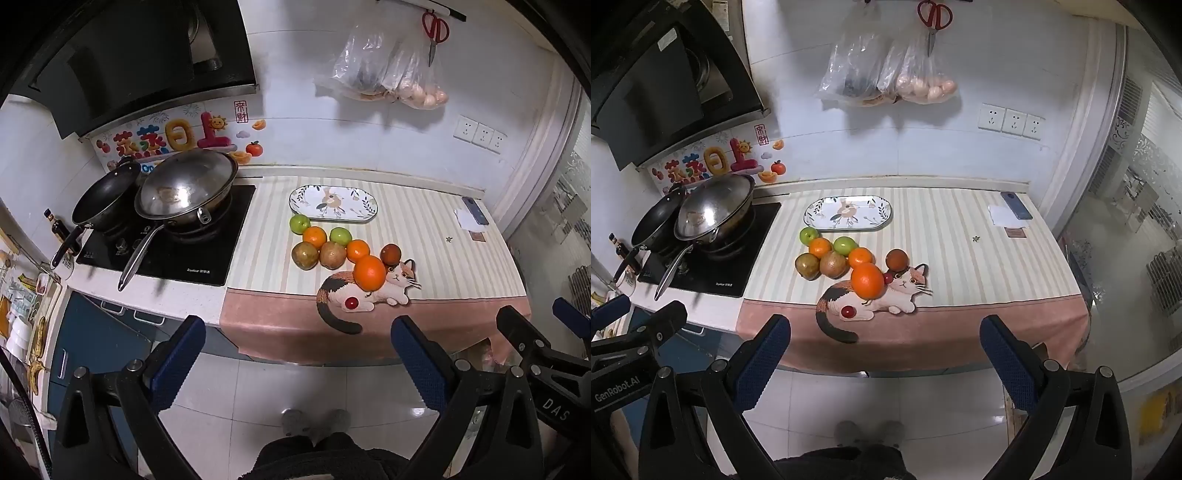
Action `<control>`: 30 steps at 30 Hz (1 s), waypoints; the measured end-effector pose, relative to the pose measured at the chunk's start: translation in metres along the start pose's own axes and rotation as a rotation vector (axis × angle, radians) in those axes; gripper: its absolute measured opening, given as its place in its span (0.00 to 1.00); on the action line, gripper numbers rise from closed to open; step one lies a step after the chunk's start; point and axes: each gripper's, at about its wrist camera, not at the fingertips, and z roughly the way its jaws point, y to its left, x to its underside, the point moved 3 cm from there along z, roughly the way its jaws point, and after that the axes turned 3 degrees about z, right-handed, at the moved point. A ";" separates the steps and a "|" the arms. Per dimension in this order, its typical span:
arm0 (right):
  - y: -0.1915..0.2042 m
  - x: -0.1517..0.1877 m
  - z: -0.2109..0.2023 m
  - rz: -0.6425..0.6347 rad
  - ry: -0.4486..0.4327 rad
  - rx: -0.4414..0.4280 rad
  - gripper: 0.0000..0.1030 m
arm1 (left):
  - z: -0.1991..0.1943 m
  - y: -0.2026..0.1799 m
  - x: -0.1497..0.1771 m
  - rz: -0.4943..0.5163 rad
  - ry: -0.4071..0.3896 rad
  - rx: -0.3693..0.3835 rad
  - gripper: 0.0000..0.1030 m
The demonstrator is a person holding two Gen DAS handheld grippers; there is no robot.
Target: Organize fruits
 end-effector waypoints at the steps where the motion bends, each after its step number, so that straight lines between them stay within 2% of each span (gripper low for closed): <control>1: 0.000 0.000 0.000 0.000 0.000 0.001 1.00 | 0.000 0.000 0.000 0.000 -0.001 -0.001 1.00; 30: 0.004 -0.006 -0.009 0.005 -0.006 -0.028 1.00 | -0.011 0.011 -0.005 -0.011 -0.018 -0.018 1.00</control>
